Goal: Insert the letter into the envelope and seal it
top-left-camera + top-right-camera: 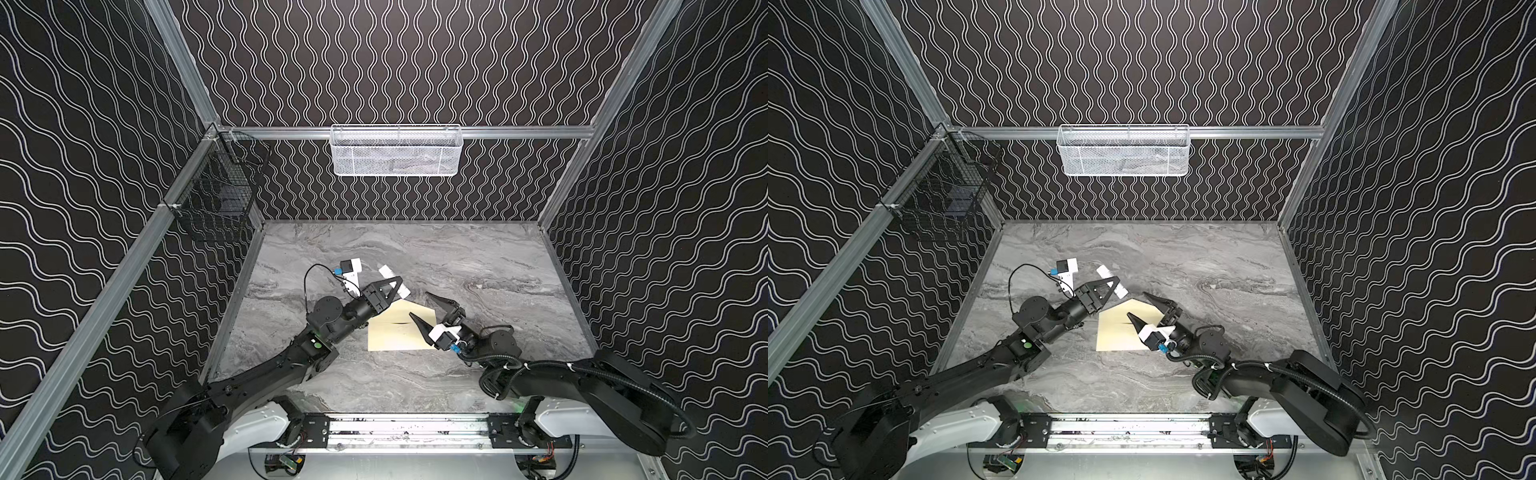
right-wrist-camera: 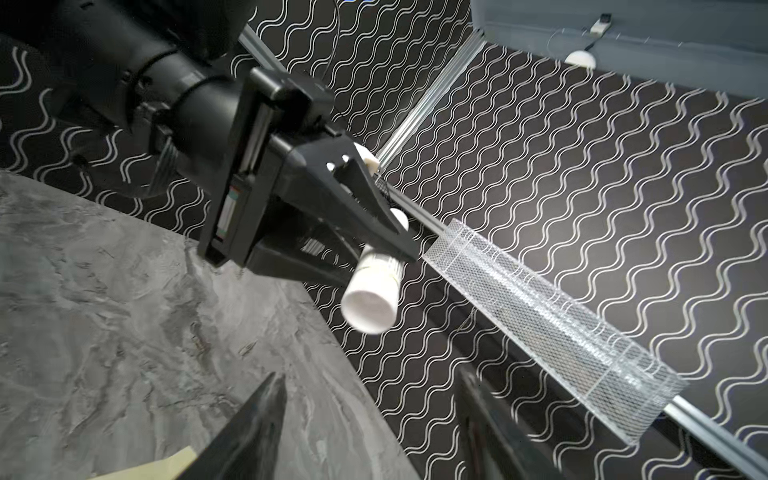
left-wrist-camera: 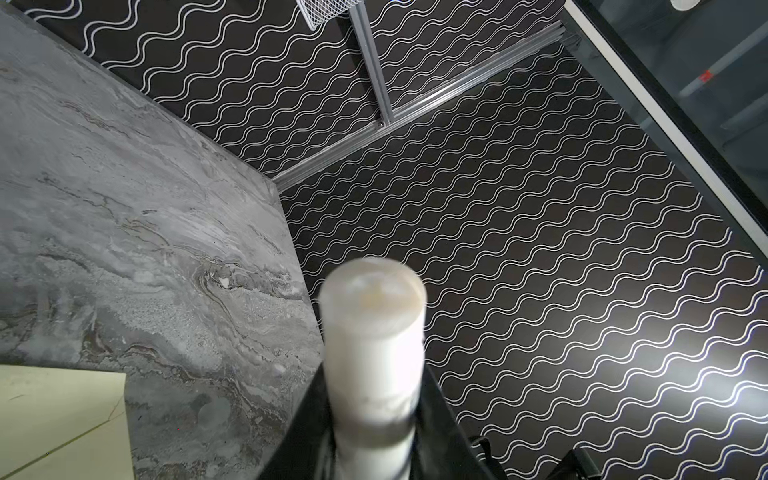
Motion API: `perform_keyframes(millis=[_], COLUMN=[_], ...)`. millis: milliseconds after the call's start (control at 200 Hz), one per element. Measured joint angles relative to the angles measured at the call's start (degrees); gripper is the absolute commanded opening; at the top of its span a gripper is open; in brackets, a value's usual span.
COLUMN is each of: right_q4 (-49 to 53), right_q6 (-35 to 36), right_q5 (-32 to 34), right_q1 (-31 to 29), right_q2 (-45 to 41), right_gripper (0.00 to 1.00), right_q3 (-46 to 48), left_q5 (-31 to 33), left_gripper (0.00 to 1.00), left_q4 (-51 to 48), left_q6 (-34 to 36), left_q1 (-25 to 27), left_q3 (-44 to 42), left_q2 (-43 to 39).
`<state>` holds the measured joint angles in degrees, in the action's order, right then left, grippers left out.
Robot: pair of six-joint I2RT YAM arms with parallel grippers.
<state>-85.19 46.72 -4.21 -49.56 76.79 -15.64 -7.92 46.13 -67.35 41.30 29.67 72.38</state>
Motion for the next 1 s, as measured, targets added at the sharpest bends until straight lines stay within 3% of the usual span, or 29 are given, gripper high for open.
perform_keyframes(millis=[240, 671, 1001], right_q4=[-4.5, -5.6, -6.0], right_q6=[2.4, 0.2, -4.3], right_q5=[1.7, 3.5, 5.3], right_q1=[-1.8, -2.5, -3.3], right_q2=[5.7, 11.8, 12.3], right_gripper=[0.65, 0.35, 0.29], right_q3=[-4.0, -8.3, -8.6], left_q5=[0.2, 0.2, 0.2], left_gripper=[0.0, 0.0, 0.0], left_q4=[0.4, 1.3, 1.4], left_q6=[-0.3, -1.4, -1.5], left_q1=[0.0, 0.0, 0.0], left_q3=[-0.2, -0.8, -0.8], left_q2=[-0.3, 0.1, -0.3])
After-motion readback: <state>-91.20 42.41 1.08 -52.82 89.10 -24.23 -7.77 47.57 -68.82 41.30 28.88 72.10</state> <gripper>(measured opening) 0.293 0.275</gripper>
